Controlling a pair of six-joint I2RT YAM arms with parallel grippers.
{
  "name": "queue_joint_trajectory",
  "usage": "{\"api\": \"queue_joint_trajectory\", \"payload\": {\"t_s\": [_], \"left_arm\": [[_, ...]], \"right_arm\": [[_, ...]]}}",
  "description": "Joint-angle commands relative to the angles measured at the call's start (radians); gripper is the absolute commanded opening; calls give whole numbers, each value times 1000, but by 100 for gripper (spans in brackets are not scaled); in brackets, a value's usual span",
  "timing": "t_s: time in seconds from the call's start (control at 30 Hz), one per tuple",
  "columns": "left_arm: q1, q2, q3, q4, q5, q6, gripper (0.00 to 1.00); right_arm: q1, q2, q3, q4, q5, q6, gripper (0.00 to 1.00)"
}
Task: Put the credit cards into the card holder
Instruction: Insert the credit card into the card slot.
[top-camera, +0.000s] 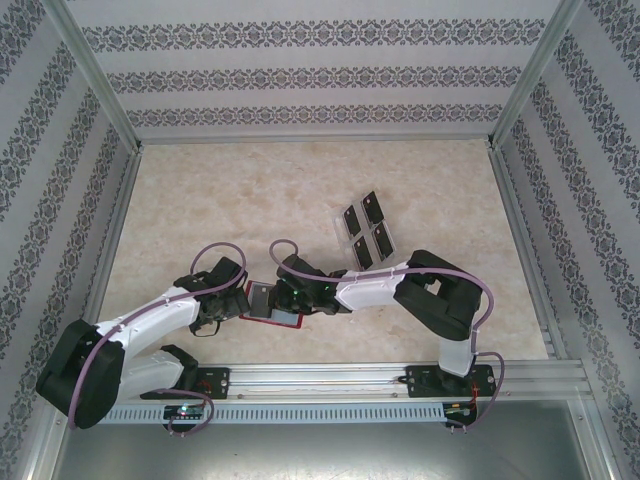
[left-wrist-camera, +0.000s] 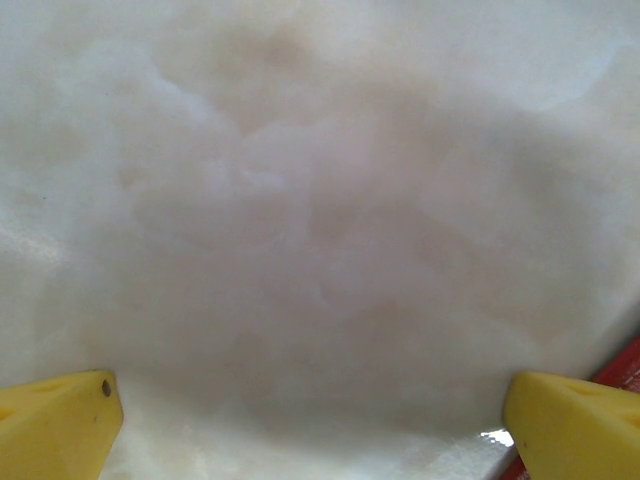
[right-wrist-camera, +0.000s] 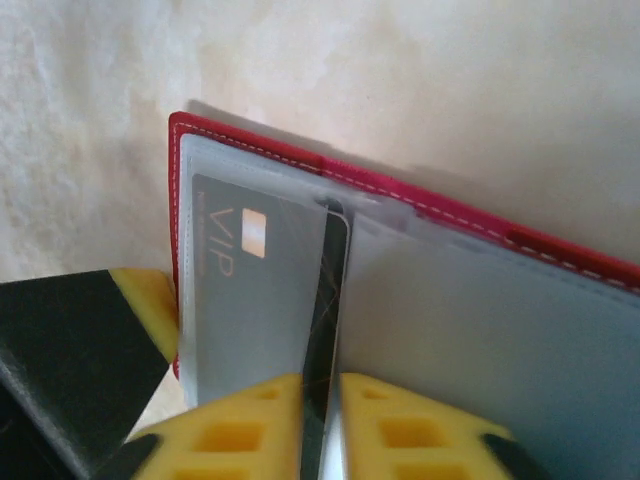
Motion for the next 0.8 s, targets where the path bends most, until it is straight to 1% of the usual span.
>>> {"api": "queue_joint_trajectory", "payload": {"t_s": [0.0,0.07,0.23,0.3,0.77], "left_arm": [[-29,80,-91,332,234,-7,100],[-29,77,-93,333,232,-9,100],[-30,74,-99,338,230,-14,100],[-29,77,-101,340,228,-15,100],[-29,73,-106,351,232,-20,100]], "right_arm": [[7,-48,-20,-46,-15,-43,32],[3,-69,-32,-60,-18,-60,34],[-1,-79,-33,-69,-39,-88,30],[-1,-69,-25,-67,-49,-91,28],[2,24,58,-68,-115,-113,27]]}}
